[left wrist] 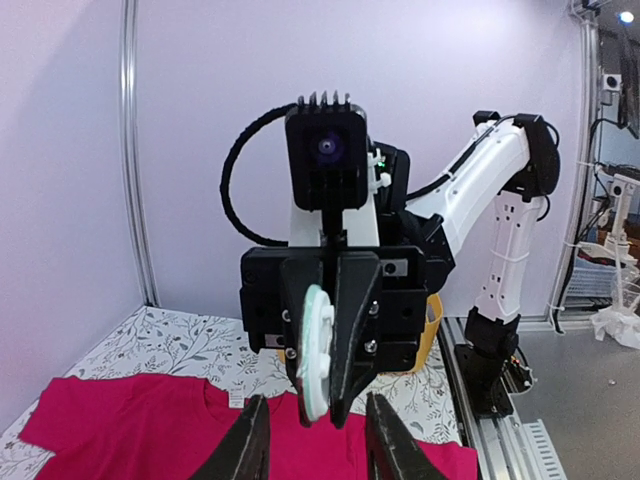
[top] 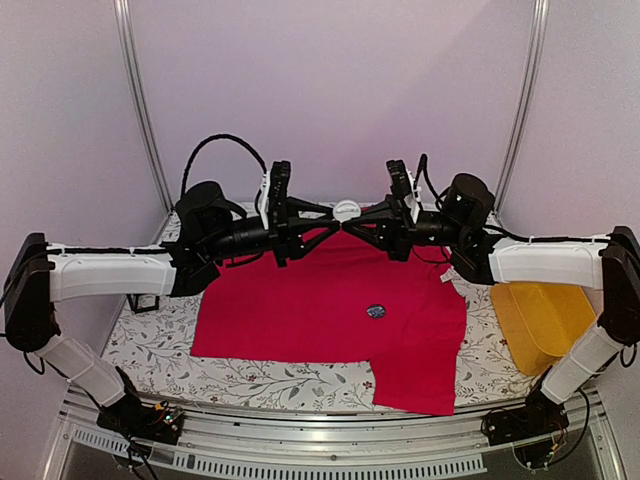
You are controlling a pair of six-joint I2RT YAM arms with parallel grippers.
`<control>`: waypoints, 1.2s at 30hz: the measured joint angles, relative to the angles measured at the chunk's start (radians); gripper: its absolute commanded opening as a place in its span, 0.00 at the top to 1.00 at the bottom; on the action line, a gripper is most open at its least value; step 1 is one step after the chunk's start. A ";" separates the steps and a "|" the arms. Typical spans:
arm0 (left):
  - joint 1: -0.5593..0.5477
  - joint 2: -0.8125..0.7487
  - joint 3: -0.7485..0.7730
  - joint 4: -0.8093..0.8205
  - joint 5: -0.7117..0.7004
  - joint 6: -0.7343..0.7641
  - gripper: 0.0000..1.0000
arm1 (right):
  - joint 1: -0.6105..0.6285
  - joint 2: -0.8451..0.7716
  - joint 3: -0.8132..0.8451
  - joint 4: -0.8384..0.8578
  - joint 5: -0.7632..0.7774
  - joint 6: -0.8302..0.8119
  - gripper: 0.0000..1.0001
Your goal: Pin the brooch onto the clothing
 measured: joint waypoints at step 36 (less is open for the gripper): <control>-0.006 -0.008 0.237 -0.771 -0.127 0.330 1.00 | -0.040 -0.036 0.329 -1.035 0.089 -0.526 0.62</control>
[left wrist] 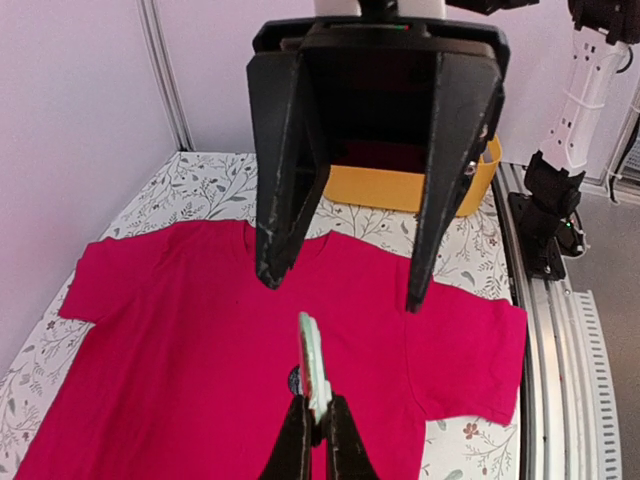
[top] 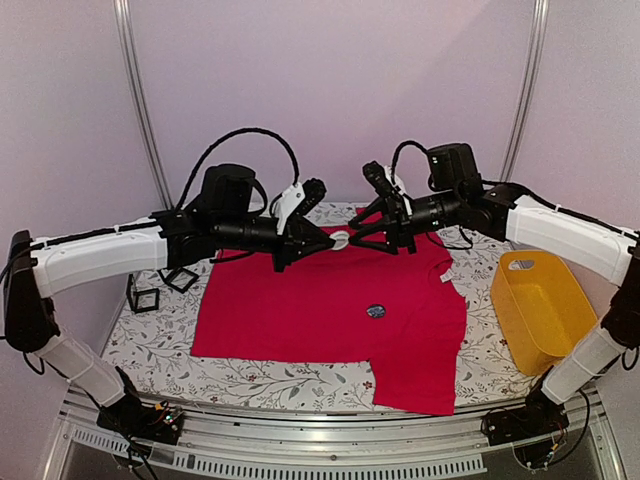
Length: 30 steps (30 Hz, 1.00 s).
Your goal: Pin the brooch onto the clothing
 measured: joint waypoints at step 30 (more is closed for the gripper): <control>0.004 0.018 0.008 -0.069 0.035 0.037 0.52 | 0.029 0.102 0.043 -0.052 -0.063 -0.023 1.00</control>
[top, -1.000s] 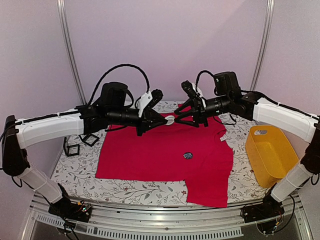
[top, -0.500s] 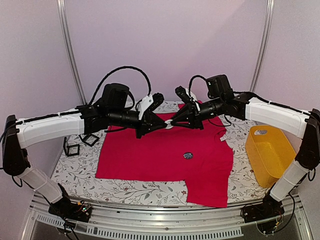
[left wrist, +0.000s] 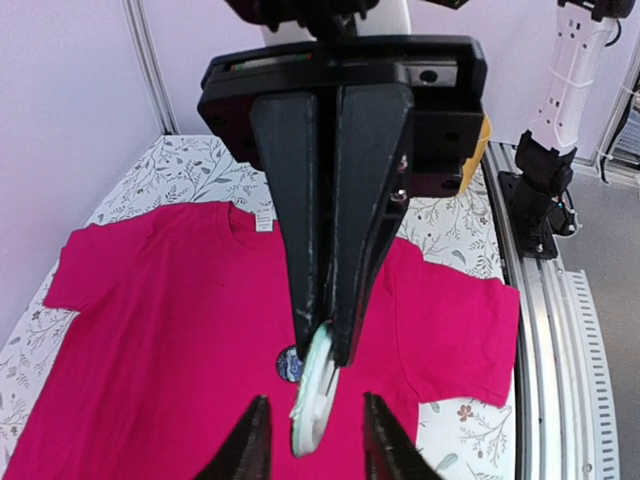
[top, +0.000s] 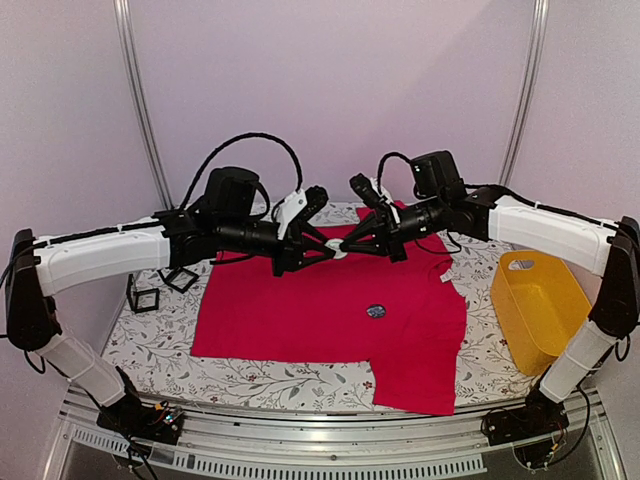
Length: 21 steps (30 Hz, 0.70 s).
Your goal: Pin the brooch onto the clothing
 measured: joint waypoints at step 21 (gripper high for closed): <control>0.020 -0.081 -0.301 0.723 0.066 -0.362 0.69 | 0.008 -0.096 -0.356 0.996 0.033 0.627 1.00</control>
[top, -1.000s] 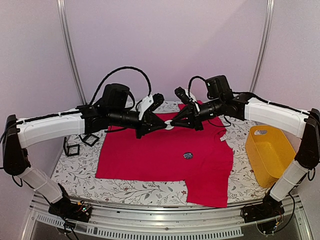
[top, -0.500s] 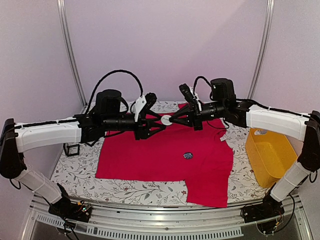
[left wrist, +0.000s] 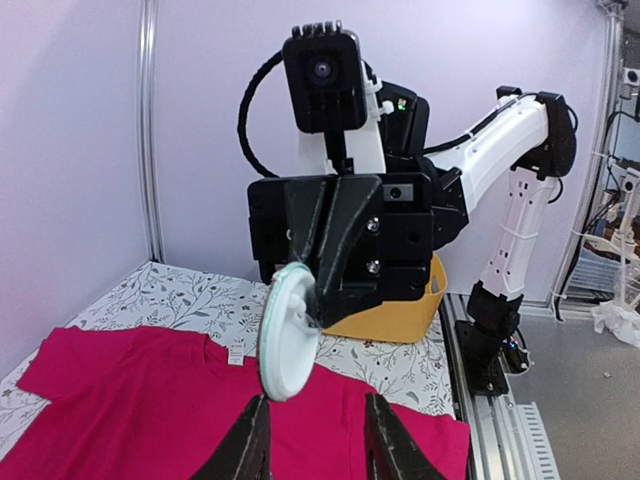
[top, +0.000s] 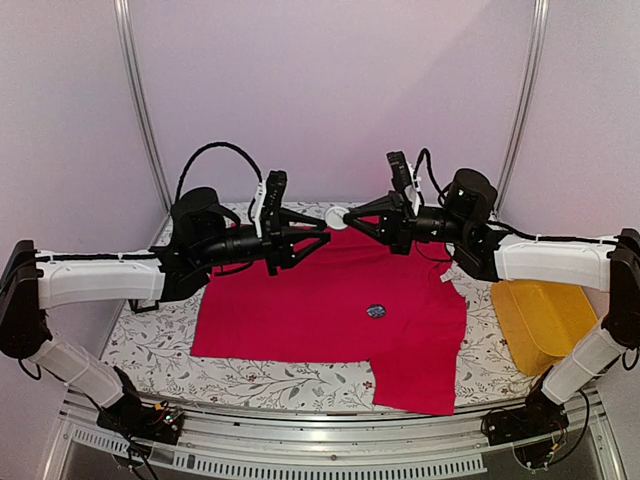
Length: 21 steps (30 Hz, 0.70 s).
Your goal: Pin the brooch onto the clothing
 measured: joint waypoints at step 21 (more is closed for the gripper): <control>0.002 0.041 0.049 0.045 0.061 -0.046 1.00 | 0.001 0.000 0.000 0.056 -0.058 0.022 0.78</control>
